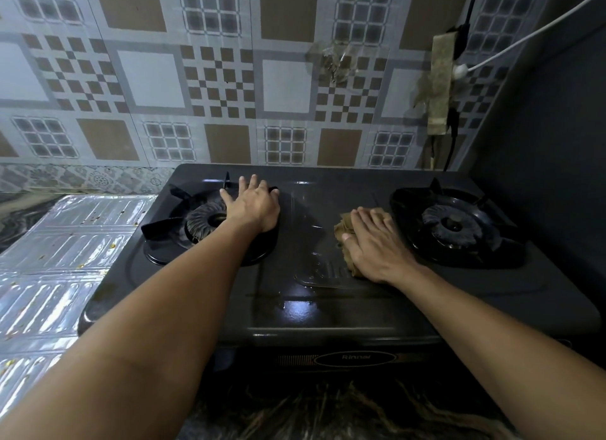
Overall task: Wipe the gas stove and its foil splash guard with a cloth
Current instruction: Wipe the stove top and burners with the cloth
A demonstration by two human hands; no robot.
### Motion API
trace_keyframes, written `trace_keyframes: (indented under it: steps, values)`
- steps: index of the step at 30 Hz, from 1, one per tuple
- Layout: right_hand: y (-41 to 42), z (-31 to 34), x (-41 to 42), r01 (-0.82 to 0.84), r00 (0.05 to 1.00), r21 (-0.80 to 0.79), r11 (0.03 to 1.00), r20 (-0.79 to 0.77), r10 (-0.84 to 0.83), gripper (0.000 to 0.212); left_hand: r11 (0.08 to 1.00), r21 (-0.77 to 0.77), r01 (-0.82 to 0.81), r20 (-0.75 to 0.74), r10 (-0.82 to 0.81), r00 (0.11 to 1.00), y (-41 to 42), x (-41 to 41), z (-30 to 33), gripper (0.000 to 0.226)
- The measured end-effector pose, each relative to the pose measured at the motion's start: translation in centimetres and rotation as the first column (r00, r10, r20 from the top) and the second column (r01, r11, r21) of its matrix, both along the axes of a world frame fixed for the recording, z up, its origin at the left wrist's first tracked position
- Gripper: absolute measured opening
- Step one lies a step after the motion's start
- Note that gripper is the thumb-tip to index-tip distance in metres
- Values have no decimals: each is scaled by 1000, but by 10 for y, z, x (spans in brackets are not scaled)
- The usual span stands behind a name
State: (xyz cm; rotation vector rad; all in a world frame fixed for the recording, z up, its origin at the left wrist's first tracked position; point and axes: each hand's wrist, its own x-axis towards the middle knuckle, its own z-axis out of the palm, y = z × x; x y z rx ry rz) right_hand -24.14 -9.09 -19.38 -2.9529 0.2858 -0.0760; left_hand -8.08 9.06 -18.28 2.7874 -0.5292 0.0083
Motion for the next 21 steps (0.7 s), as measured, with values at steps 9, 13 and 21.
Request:
trace_keyframes:
  steps: [9,13,21]
  values:
    - [11,1,33,-4,996,-34,999,-89,1,67,1000,-2,22,-9,-22,1000,2,-1,0,50]
    - [31,0,39,-29,996,-33,999,-86,26,67,999,-21,25,-15,-25,1000,1,-1,0,49]
    - [101,-5,-6,-193,981,-48,980,-25,192,64,995,62,74,10,-75,997,6,8,-3,44]
